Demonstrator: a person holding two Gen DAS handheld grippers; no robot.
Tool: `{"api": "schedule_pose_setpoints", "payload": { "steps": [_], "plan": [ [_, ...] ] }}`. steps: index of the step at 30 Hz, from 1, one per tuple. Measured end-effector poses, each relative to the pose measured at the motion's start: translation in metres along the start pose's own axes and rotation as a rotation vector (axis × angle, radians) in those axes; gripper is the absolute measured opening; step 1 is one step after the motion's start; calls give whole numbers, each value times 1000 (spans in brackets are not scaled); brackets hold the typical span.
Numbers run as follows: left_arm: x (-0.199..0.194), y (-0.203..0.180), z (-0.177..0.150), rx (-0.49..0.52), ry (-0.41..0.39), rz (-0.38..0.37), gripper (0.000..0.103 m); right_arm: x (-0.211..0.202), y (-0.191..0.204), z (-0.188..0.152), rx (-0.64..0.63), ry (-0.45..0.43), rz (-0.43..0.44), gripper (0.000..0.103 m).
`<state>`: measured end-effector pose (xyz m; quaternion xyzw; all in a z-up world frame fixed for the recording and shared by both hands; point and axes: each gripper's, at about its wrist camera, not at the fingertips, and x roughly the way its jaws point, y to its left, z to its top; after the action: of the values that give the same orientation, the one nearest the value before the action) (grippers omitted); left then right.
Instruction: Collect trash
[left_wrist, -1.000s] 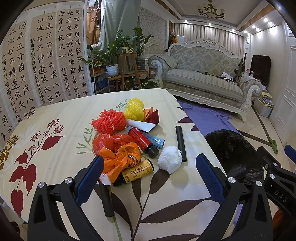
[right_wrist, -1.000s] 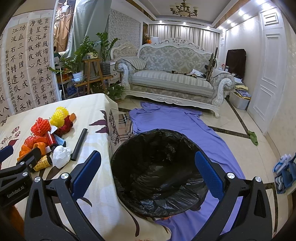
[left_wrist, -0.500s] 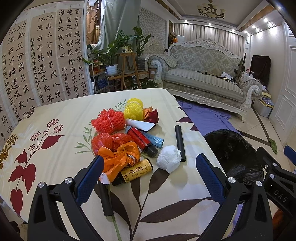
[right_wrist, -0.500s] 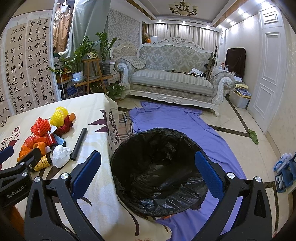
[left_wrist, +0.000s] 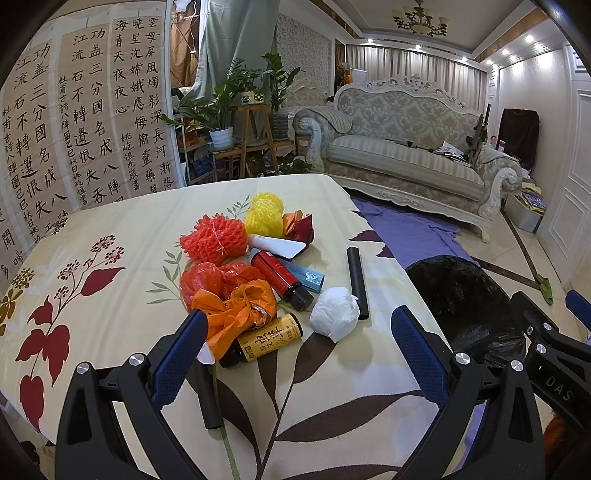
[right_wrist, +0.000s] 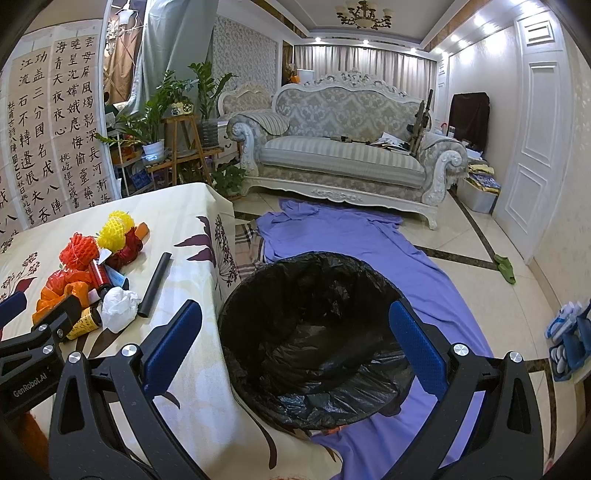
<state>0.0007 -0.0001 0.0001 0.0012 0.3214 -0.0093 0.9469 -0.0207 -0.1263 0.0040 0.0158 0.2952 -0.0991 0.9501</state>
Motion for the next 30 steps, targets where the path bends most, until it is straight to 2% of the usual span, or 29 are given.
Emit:
{"api": "schedule_pose_setpoints", "payload": {
  "steps": [30],
  "plan": [
    [-2, -15, -11, 10, 8, -6, 97, 3, -3, -6, 6, 15, 3, 99]
  ]
}}
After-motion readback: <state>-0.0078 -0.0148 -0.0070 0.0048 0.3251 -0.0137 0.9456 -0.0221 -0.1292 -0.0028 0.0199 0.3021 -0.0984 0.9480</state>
